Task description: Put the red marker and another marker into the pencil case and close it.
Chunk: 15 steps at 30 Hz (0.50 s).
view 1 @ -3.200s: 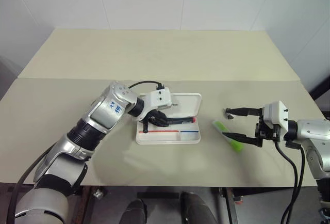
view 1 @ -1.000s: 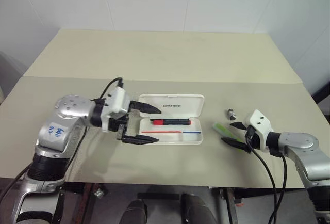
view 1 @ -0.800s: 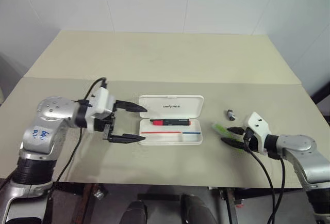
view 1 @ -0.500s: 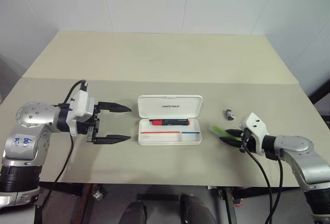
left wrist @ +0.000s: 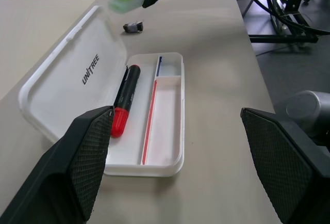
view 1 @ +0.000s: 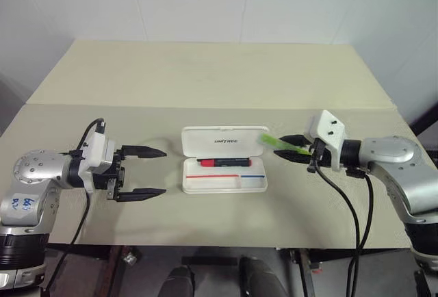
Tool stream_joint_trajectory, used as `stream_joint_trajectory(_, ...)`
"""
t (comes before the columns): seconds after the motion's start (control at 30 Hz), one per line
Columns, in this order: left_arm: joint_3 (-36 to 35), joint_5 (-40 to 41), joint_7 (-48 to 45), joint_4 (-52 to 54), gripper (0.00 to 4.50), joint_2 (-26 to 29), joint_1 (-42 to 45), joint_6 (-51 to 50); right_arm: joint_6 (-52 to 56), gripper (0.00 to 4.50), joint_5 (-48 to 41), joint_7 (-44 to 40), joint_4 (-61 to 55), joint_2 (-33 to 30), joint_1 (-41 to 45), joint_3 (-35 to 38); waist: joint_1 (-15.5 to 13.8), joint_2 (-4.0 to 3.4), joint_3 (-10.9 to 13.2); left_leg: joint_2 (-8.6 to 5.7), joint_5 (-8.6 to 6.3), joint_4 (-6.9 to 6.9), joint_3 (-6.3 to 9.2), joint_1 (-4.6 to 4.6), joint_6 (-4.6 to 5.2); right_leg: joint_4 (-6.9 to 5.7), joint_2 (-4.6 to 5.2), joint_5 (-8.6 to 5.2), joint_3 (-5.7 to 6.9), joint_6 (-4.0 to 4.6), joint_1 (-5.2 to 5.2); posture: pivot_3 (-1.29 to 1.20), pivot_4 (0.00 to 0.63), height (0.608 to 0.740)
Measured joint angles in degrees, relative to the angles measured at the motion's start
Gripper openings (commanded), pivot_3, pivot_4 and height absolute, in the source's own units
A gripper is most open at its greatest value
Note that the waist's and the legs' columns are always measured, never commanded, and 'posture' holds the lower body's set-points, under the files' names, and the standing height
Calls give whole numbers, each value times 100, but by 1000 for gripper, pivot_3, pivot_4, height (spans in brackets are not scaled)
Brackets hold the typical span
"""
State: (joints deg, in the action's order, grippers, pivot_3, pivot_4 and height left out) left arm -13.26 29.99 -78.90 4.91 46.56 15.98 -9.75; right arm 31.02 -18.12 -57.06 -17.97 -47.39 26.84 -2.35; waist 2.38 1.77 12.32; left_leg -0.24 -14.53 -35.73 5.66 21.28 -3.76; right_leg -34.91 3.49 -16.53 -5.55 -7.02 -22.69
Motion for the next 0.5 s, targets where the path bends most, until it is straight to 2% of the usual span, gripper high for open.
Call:
stream_joint_trajectory(0.13, -161, 0, -22, -324, 4168, 42, -158, 204, -63, 1859, 34, -251, -297, 37, 219, -493, -8, 0, 0, 1, -11, 13, 0, 8, 5, 2, 3, 0, 3, -12, -14, 0, 150, 740)
stream_joint_trajectory(0.2, -266, 52, -37, -342, 4168, 43, -238, 262, 87, 1859, 16, -201, -505, 158, 332, -654, -8, 0, 0, 3, -19, 16, 1, 13, 1, -3, 3, 11, 4, -37, -26, 0, 150, 740)
stream_joint_trajectory(0.23, -330, 111, -45, -336, 4168, 41, -308, 293, 222, 1859, 4, -151, -630, 245, 389, -744, -1, 0, 0, 5, -23, 17, 0, 15, -3, -9, 2, 34, 3, -80, -32, 0, 150, 740)
stream_joint_trajectory(0.37, -451, 183, -68, -338, 4168, 32, -501, 400, 596, 1859, 19, -2, -856, 580, 599, -1274, -11, 0, 0, 8, -27, 27, 0, 49, -4, -19, 1, 34, 6, -79, -82, 0, 150, 740)
stream_joint_trajectory(0.5, -493, 312, -24, -308, 4168, 16, -570, 390, 654, 1859, 531, 195, -730, 983, 1051, -2007, 7, -1, -1, 8, -27, 22, 1, 78, -4, -24, 0, 34, 9, -80, -111, 0, 150, 740)
